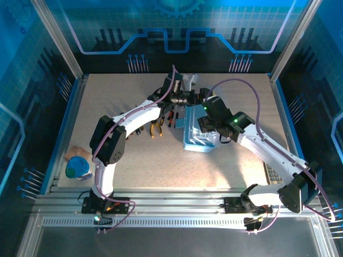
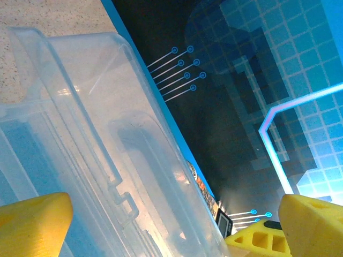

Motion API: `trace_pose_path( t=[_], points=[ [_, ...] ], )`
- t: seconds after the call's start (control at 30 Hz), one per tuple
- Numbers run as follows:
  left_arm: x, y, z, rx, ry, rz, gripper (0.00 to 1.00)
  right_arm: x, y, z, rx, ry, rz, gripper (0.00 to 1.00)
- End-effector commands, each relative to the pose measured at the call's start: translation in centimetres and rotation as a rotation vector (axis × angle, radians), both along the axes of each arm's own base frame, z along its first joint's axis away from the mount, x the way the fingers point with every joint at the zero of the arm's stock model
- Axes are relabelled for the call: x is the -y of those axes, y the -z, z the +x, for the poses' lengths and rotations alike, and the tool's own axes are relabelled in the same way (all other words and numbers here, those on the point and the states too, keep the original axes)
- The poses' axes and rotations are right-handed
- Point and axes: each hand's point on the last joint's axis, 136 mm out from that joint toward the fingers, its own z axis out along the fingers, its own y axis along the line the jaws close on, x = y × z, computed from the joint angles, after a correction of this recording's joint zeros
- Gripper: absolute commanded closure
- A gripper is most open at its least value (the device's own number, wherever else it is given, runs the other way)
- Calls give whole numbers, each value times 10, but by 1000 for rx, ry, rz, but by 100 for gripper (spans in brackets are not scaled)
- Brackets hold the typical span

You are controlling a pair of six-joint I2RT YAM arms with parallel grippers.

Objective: Pack the tool kit

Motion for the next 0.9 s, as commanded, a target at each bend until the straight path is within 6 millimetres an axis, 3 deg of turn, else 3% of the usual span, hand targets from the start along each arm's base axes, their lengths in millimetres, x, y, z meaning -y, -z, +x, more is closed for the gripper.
trace_pose_path(
  t=[0.0,0.17,0.53,0.7,0.87],
  points=[
    [-2,-32,-6,73,29,-28,1,7,-3,-4,-8,16,-22,19],
    [-16,-33,-5,83,4,-16,1,6,-12,-5,12,0,1,27],
    [-69,-15,-9,92,-90,97,1,5,-22,-1,31,-6,16,29],
    [-92,18,-25,70,-124,238,1,5,-26,-1,37,-11,19,29],
    [-110,76,-41,-50,-132,329,1,5,-31,1,44,-14,23,29]
  ],
)
